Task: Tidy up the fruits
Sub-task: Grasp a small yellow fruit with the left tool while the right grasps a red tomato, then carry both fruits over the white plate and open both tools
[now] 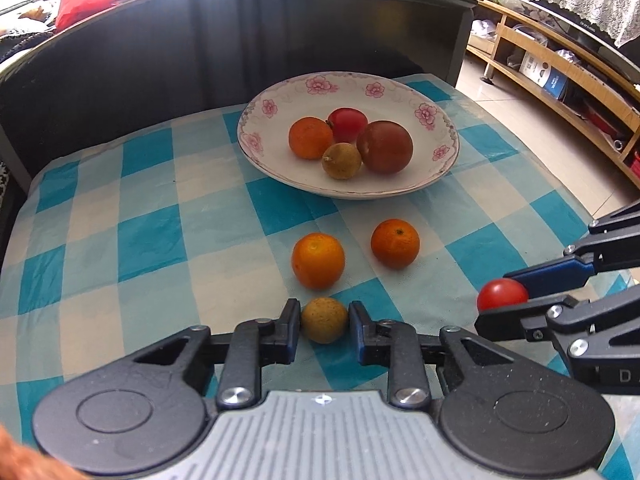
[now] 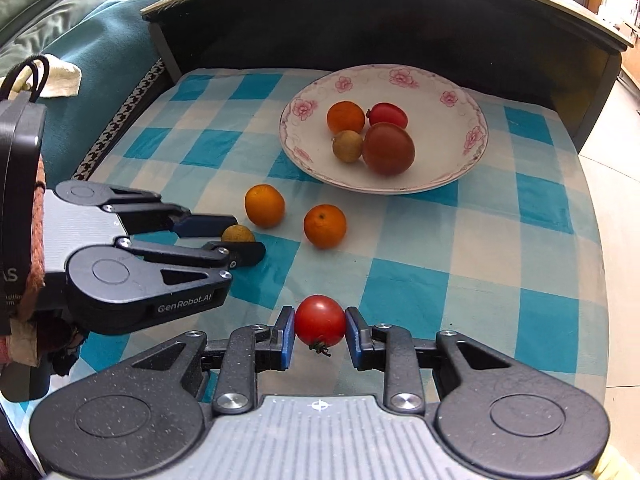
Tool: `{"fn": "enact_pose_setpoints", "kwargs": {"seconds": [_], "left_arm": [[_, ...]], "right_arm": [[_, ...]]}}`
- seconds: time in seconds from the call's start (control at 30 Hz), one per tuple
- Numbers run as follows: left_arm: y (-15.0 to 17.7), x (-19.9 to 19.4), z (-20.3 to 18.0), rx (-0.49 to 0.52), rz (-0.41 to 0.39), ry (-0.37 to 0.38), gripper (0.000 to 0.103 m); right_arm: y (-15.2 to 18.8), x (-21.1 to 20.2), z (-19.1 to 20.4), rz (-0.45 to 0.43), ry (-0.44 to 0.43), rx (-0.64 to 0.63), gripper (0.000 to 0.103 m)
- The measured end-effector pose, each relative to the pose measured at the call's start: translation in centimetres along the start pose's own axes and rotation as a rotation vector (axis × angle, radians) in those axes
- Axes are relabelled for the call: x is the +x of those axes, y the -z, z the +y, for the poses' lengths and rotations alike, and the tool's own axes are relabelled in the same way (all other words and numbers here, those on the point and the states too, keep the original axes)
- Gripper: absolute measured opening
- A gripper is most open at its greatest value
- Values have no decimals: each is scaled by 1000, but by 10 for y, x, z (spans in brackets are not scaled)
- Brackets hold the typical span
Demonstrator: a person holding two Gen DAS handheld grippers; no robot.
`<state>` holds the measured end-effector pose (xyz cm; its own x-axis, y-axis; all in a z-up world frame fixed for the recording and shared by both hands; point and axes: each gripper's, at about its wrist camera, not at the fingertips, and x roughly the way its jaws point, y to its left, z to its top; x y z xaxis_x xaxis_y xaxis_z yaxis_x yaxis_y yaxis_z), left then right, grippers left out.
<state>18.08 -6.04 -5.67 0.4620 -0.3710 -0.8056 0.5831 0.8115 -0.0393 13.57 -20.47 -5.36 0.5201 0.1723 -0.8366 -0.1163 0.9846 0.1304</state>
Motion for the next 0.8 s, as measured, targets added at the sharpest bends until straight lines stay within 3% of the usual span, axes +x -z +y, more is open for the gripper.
{"fn": "enact_pose_setpoints", "kwargs": {"seconds": [0.17, 0.3, 0.8], "left_arm": [[0, -3, -3, -3, 13, -26, 35], [-6, -9, -3, -33, 10, -4, 35], [-67, 3, -9, -52, -81, -61, 35]], "right_arm": [[-5, 5, -8, -6, 3, 15, 22], [-14, 4, -12, -34, -1, 7, 22], [-59, 17, -39, -146, 55, 55, 22]]}}
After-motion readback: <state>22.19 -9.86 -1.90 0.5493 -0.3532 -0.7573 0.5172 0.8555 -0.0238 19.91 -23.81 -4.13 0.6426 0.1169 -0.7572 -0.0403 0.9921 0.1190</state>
